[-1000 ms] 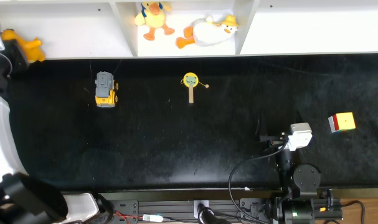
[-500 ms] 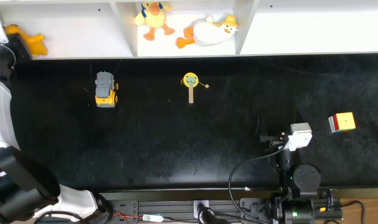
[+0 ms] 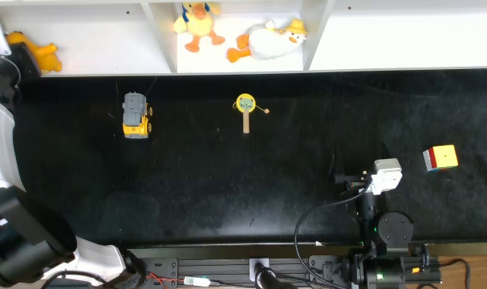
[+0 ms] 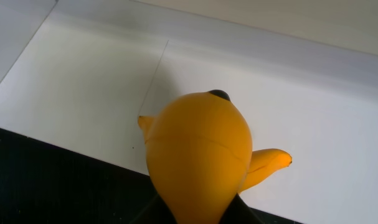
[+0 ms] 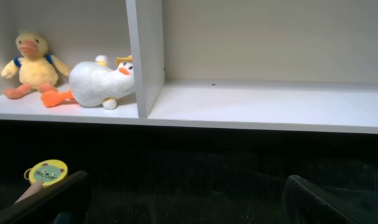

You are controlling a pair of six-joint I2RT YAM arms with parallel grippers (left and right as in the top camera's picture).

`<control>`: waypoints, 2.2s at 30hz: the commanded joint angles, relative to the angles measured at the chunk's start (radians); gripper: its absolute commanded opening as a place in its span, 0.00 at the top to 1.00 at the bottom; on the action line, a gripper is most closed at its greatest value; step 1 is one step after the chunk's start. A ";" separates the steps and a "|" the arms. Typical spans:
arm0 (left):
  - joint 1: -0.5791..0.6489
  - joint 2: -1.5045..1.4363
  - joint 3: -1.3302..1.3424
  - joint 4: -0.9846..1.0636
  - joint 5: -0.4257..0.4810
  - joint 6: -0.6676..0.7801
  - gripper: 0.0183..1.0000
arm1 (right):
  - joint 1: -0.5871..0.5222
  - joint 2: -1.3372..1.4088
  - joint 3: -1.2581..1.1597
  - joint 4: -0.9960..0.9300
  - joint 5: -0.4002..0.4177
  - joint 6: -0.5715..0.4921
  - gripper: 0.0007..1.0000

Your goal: Store Toys

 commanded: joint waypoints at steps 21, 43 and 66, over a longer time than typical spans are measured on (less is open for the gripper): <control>-0.034 0.061 0.026 0.028 -0.019 -0.025 0.40 | 0.002 -0.010 -0.013 0.005 -0.003 0.010 0.00; -0.046 -0.007 0.026 -0.042 -0.019 -0.021 0.00 | 0.002 -0.010 -0.013 0.005 -0.003 0.010 0.00; -0.046 -0.619 -0.525 -0.126 -0.048 -0.021 0.00 | 0.002 -0.010 -0.013 0.005 -0.003 0.010 0.01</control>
